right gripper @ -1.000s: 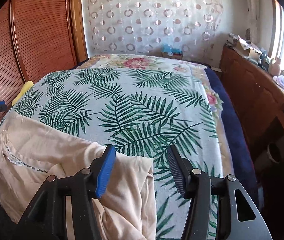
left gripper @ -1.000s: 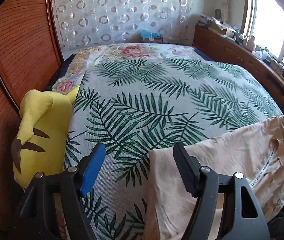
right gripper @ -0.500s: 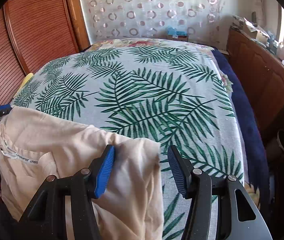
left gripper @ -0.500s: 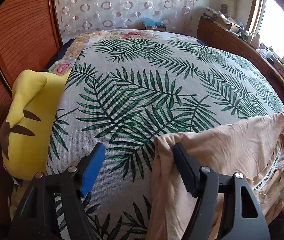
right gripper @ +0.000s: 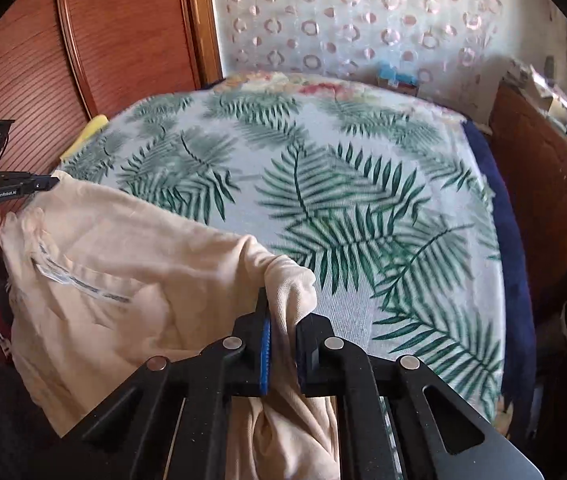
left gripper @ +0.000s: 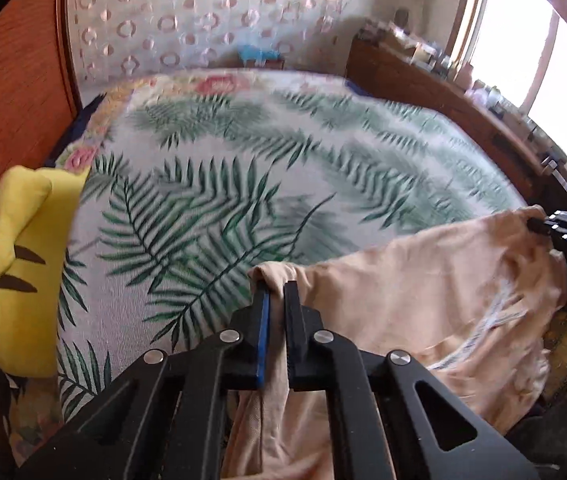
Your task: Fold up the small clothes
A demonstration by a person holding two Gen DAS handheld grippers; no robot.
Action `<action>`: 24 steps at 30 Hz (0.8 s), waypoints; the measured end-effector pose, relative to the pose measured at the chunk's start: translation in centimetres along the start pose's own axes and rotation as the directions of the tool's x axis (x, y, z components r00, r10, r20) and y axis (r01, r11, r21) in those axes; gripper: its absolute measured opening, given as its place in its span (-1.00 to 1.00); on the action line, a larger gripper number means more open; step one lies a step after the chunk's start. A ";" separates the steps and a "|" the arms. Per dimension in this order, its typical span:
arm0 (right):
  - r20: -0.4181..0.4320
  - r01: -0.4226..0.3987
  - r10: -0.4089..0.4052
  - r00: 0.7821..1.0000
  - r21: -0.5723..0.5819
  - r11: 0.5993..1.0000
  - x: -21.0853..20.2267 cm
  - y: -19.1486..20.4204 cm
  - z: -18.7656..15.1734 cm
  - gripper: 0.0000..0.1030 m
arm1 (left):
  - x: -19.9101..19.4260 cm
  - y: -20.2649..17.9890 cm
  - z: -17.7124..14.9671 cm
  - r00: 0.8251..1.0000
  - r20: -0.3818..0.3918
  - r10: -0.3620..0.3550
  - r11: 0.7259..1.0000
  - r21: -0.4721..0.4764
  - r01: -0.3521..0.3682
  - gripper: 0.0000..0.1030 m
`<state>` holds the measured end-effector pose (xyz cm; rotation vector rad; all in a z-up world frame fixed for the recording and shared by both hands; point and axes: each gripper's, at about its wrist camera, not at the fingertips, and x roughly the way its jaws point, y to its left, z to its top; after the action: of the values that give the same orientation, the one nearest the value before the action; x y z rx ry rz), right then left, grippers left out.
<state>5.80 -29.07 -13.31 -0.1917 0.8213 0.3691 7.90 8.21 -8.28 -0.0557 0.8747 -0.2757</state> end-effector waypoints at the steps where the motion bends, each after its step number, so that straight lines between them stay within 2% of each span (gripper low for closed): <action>1: 0.028 0.012 -0.012 1.000 0.000 1.000 -1.2 0.1 0.2 -0.83 | -1.7 -0.3 0.5 0.999 0.045 -0.021 1.000 -0.005 0.021 -0.86; 5: 0.153 0.034 -0.036 0.988 0.016 0.999 -6.6 0.3 0.9 -0.84 | -7.5 -1.6 2.4 0.982 0.182 -0.044 0.999 0.026 0.040 -0.86; 9: 0.275 0.041 -0.042 0.960 0.009 0.999 -12.3 0.9 2.1 -0.85 | -13.2 -2.3 4.1 0.949 0.310 -0.057 0.998 0.032 0.050 -0.86; 12: 0.370 0.033 -0.031 0.928 0.000 0.999 -17.3 1.3 3.2 -0.85 | -17.2 -2.5 5.3 0.915 0.399 -0.056 0.998 0.040 0.043 -0.86; 15: 0.446 0.054 -0.038 0.894 -0.024 0.998 -21.9 1.8 4.4 -0.85 | -20.8 -2.7 6.6 0.872 0.490 -0.017 0.999 0.048 -0.007 -0.86; 17: 0.489 0.066 -0.035 0.872 -0.045 0.997 -24.9 2.2 5.3 -0.85 | -22.8 -2.4 7.9 0.836 0.549 -0.013 0.999 0.037 -0.008 -0.87; 21: 0.553 0.109 -0.044 0.832 -0.084 0.991 -28.8 3.6 6.7 -0.85 | -25.8 -2.3 10.0 0.776 0.630 -0.011 0.999 0.034 -0.013 -0.87; 24: 0.589 0.142 -0.053 0.807 -0.106 0.984 -30.9 4.8 7.4 -0.85 | -27.5 -2.6 11.0 0.742 0.670 -0.017 0.999 0.046 -0.018 -0.87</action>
<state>-10.31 -30.01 14.49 -0.2388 0.1678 0.3630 -0.98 12.20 19.79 -0.1016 0.1376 -0.2500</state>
